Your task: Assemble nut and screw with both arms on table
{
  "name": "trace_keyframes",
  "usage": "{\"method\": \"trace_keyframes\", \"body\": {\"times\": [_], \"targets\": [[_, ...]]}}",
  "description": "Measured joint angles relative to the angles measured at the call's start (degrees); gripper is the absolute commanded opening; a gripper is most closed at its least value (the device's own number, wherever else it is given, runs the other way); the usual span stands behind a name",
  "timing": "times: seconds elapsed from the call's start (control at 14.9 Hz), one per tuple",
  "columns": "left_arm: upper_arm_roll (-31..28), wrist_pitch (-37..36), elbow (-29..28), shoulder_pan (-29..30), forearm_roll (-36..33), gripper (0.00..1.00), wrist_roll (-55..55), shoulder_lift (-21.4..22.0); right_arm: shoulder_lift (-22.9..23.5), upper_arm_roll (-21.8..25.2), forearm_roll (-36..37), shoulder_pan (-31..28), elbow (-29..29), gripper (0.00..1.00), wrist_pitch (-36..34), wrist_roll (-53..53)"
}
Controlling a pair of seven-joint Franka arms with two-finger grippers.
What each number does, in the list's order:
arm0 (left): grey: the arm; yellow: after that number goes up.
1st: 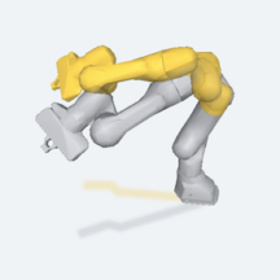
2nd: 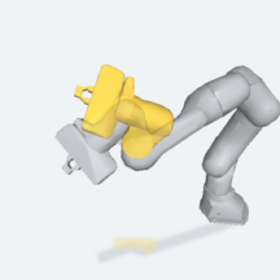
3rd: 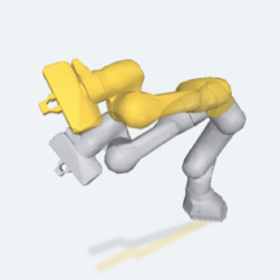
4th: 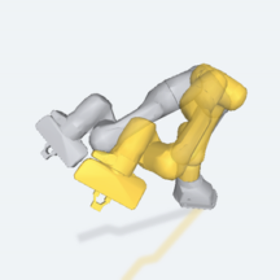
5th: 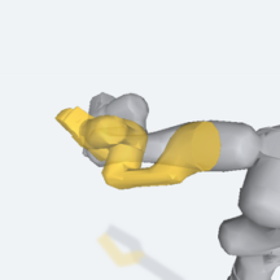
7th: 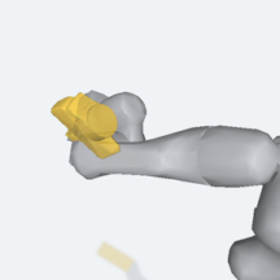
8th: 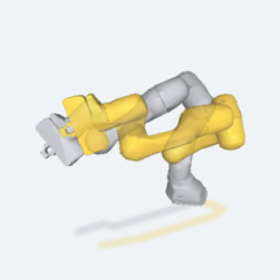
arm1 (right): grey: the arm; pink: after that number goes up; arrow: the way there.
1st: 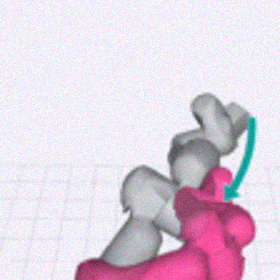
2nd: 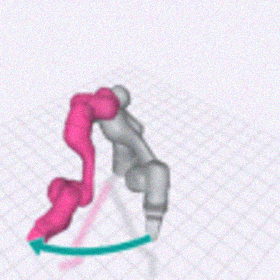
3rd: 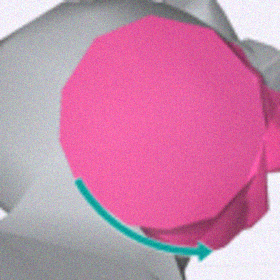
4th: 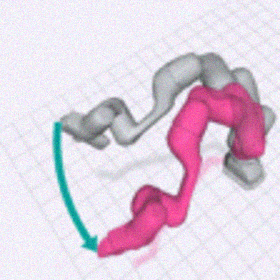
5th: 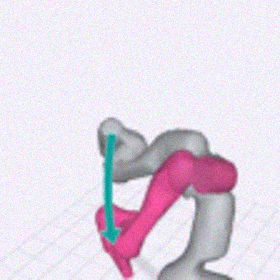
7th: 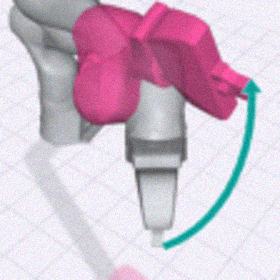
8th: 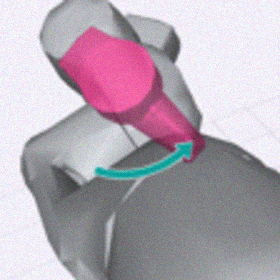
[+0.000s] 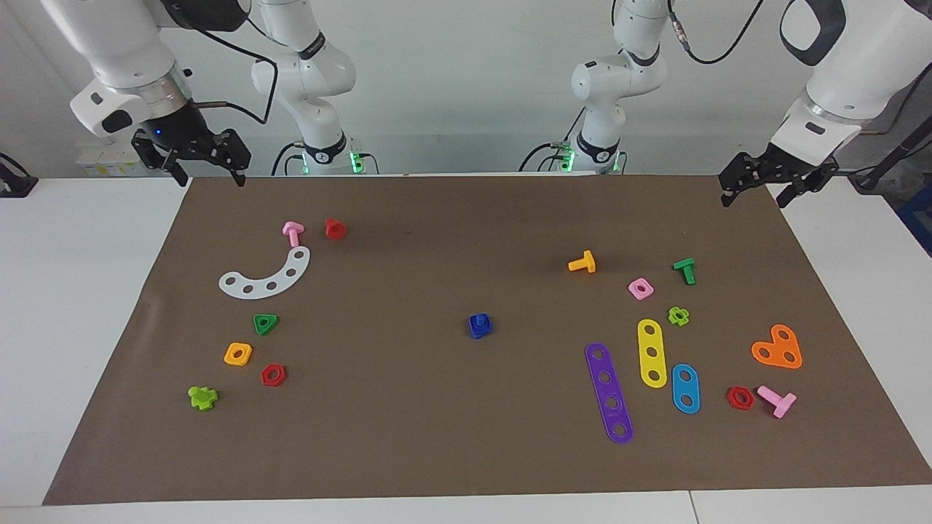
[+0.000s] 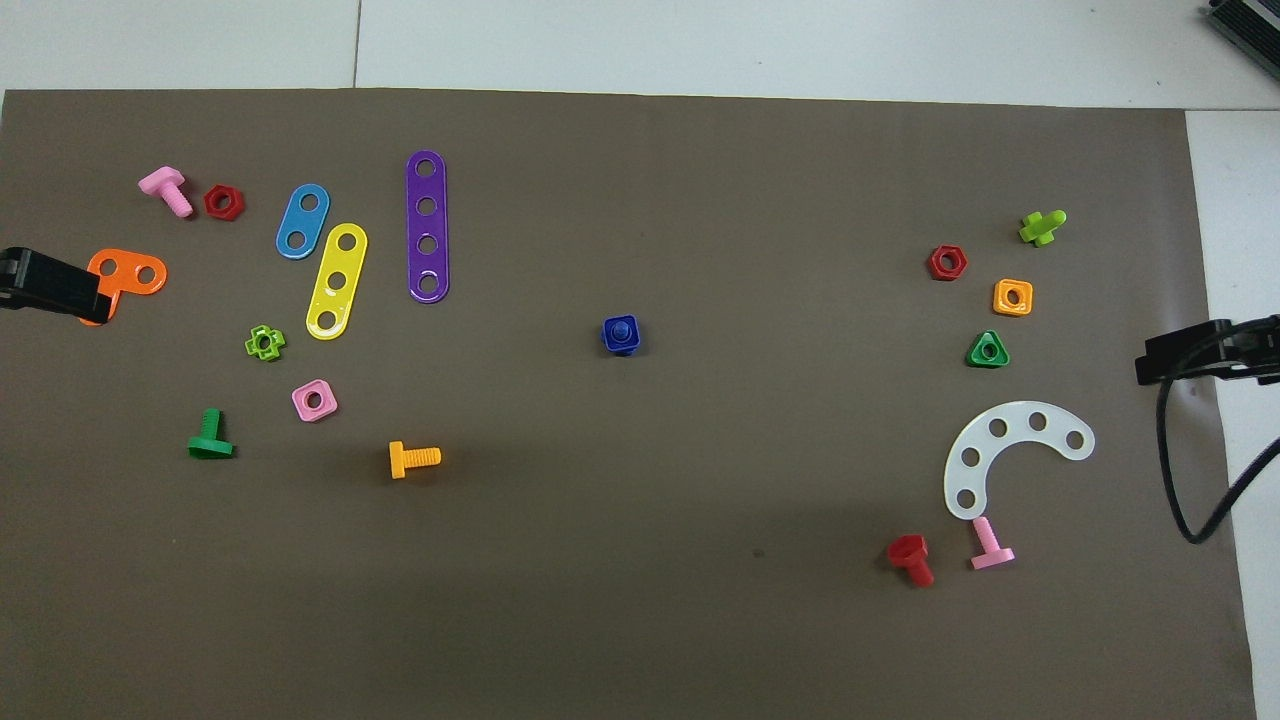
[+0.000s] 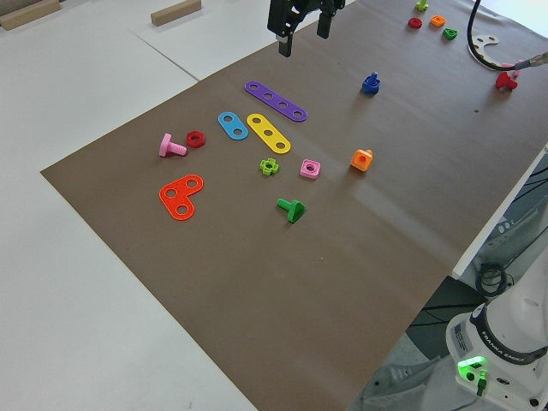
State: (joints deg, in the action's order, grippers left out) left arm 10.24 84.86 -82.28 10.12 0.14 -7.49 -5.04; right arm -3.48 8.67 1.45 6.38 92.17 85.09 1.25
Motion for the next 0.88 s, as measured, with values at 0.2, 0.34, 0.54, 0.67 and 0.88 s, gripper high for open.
{"method": "trace_keyframes", "body": {"times": [0.2,0.34,0.54,0.67,0.88], "targets": [[0.0,0.0,0.2,0.0,0.6,1.00,0.0,0.0,0.0,0.0,0.0,0.0,0.0,1.00,0.0,0.0],[0.0,0.4,0.2,0.0,0.6,1.00,0.0,0.0,0.0,0.0,0.0,0.0,0.0,1.00,0.0,0.0],[-0.1,0.7,0.2,0.0,0.4,1.00,0.0,0.1,0.0,0.0,0.0,0.0,0.0,1.00,0.0,0.0],[-0.1,0.8,0.2,0.1,0.4,1.00,0.0,0.1,0.0,0.0,0.0,0.0,0.0,1.00,0.0,0.0],[-0.1,0.9,0.2,0.1,0.4,1.00,0.0,0.2,0.0,0.0,0.0,0.0,0.0,1.00,0.0,0.0]]}}
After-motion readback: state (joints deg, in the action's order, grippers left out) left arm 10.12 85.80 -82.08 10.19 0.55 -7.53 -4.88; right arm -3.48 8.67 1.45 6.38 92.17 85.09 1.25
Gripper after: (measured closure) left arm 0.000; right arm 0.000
